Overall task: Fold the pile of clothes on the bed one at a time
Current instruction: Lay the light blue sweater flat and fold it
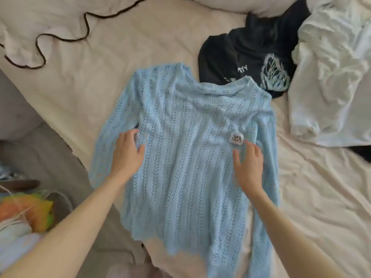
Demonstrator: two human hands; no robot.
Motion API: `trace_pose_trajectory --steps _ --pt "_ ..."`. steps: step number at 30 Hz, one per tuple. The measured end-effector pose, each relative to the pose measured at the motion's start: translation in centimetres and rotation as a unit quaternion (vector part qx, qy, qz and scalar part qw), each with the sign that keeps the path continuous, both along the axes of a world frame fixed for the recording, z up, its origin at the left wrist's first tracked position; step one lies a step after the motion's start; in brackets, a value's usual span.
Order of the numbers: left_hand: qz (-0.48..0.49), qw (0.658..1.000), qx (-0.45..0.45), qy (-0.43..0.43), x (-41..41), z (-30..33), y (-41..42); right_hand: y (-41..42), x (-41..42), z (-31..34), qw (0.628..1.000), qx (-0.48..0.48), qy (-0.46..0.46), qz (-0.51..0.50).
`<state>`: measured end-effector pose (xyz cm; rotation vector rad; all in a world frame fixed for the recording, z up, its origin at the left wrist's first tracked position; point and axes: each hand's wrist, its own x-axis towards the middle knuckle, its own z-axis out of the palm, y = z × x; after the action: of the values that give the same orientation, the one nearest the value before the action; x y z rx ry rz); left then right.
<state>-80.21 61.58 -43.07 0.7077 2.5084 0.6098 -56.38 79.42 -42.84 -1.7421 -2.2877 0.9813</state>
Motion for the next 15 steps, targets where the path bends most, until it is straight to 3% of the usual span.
trace_pose_trajectory --steps 5,7,9,12,15 --pt "0.124 0.987 0.012 -0.102 4.6 -3.4 -8.1 -10.3 7.7 -2.4 0.969 -0.076 0.007 -0.235" --pt "0.167 0.967 0.042 -0.189 5.6 -3.9 -9.7 -12.2 9.7 -2.6 0.949 -0.124 0.02 -0.291" --pt "0.144 0.951 0.043 -0.271 6.7 -4.2 -11.1 -13.2 11.0 -2.7 0.956 -0.153 0.013 -0.249" --pt "0.105 0.939 0.034 -0.325 7.8 -4.6 -13.3 -13.4 11.7 -2.4 0.963 -0.203 -0.013 -0.176" --pt "0.115 0.932 0.051 -0.341 7.8 -4.6 -15.2 -13.8 12.1 -2.2 0.948 -0.246 -0.016 -0.199"
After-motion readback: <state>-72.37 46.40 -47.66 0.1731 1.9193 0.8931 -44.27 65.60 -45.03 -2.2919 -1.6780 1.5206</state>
